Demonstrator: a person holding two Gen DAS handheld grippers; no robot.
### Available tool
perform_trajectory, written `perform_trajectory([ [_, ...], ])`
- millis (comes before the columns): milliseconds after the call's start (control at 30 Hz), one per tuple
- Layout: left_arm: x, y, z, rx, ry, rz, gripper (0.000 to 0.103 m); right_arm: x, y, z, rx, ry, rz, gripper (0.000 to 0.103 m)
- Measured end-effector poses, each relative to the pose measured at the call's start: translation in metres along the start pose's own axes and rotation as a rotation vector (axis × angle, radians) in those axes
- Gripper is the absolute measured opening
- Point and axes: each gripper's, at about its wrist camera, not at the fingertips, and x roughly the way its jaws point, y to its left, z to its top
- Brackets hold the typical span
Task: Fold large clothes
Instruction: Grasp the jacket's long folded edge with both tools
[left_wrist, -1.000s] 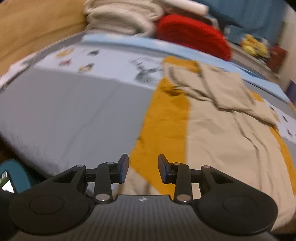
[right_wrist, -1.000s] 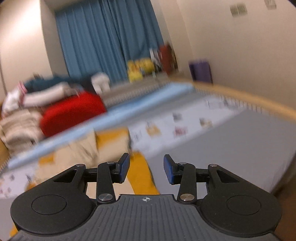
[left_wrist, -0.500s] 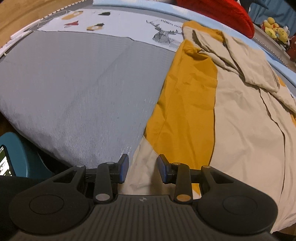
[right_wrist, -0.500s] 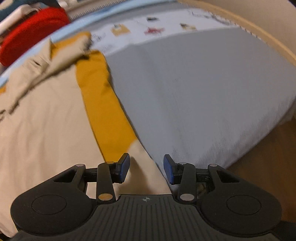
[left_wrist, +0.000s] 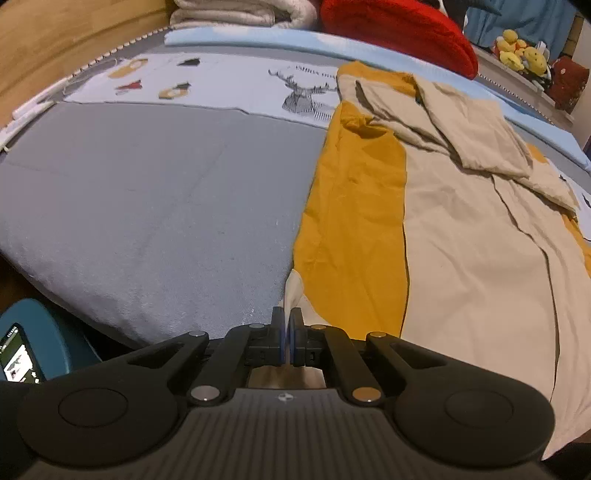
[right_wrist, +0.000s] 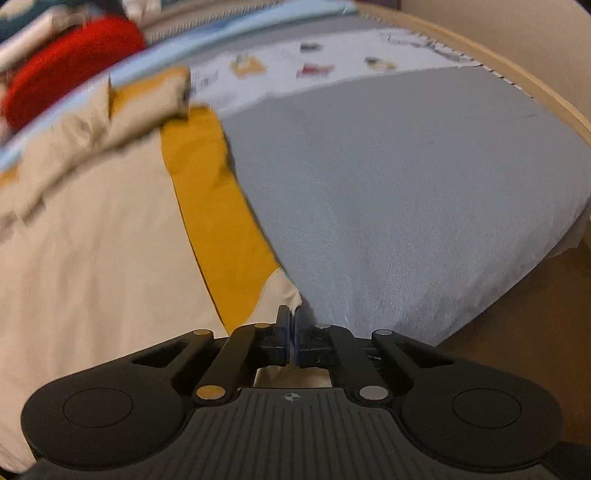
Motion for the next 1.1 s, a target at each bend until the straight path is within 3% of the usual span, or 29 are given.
perform_trajectory([
  [100,0.013,0.002,-0.001,-0.015,0.07,0.009,0.003,-0.004,-0.006,0.001,0.018,0.012,-0.007,0.001],
  [167,0.025,0.006,-0.002,-0.06,0.119,0.01,0.006,0.01,-0.009,-0.003,0.024,0.08,-0.036,0.001],
  [300,0.032,0.016,-0.001,-0.147,0.13,-0.001,0.015,0.024,-0.009,-0.008,0.019,0.124,-0.085,0.007],
  [567,0.035,0.007,-0.001,-0.091,0.12,0.007,0.027,0.036,-0.001,-0.007,-0.014,0.125,-0.118,0.015],
  [733,0.038,0.003,-0.003,-0.056,0.114,0.015,0.025,0.036,0.005,-0.009,-0.065,0.113,-0.133,0.016],
  [833,0.035,0.001,-0.003,-0.039,0.108,0.015,0.009,0.033,0.006,-0.009,-0.075,0.1,-0.131,0.004],
  [900,0.031,0.001,-0.003,-0.036,0.096,0.011,0.007,0.025,0.004,-0.008,-0.06,0.077,-0.122,0.001],
  [1067,0.035,0.002,-0.004,-0.059,0.12,0.008,0.011,0.017,0.001,-0.007,-0.037,0.054,-0.104,0.001],
  [1100,0.037,0.001,-0.004,-0.06,0.125,0.009,0.012,0.02,-0.001,-0.009,-0.028,0.071,-0.109,0.007],
])
